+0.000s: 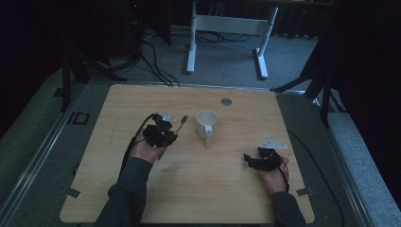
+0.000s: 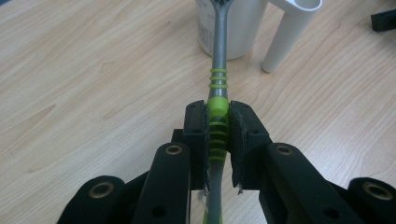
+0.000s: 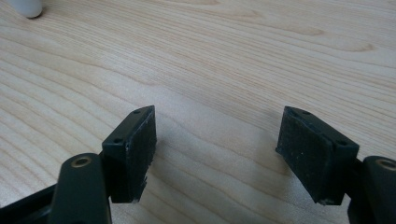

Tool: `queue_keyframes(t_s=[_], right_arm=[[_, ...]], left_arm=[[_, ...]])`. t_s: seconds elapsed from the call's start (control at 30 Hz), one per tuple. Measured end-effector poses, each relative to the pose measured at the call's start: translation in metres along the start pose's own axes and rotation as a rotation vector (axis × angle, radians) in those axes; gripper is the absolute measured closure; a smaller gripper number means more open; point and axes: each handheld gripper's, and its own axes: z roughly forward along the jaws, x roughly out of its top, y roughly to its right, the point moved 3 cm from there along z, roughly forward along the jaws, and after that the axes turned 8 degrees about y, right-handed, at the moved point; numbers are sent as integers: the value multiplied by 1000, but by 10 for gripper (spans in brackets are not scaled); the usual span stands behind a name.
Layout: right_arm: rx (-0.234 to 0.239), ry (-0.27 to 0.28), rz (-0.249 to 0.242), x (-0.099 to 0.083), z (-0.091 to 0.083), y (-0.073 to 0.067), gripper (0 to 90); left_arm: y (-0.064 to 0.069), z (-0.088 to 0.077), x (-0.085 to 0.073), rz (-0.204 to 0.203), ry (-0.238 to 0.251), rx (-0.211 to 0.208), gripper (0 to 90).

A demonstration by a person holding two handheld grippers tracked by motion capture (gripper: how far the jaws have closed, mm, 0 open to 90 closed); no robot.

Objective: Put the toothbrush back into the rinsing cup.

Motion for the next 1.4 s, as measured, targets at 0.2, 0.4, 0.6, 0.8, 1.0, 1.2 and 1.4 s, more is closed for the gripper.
queue_keyframes(t_s=[0.2, 0.4, 0.6, 0.8, 1.0, 1.2, 1.4], right_arm=[[0, 1, -1, 0, 0, 0, 278], [0, 0, -1, 0, 0, 0, 278], [0, 0, -1, 0, 0, 0, 279], [0, 0, -2, 0, 0, 0, 279], [0, 0, -2, 0, 0, 0, 278], [0, 0, -1, 0, 0, 0, 278], [0, 0, -1, 0, 0, 0, 279]], left_arm=[[1, 0, 1, 3, 17, 4, 782], [1, -3, 3, 3, 43, 8, 782], [2, -4, 5, -1, 74, 12, 782], [3, -3, 5, 6, 86, 17, 782], [2, -5, 6, -4, 107, 16, 782], [2, -6, 8, -12, 137, 14, 782], [2, -8, 10, -17, 163, 10, 782]])
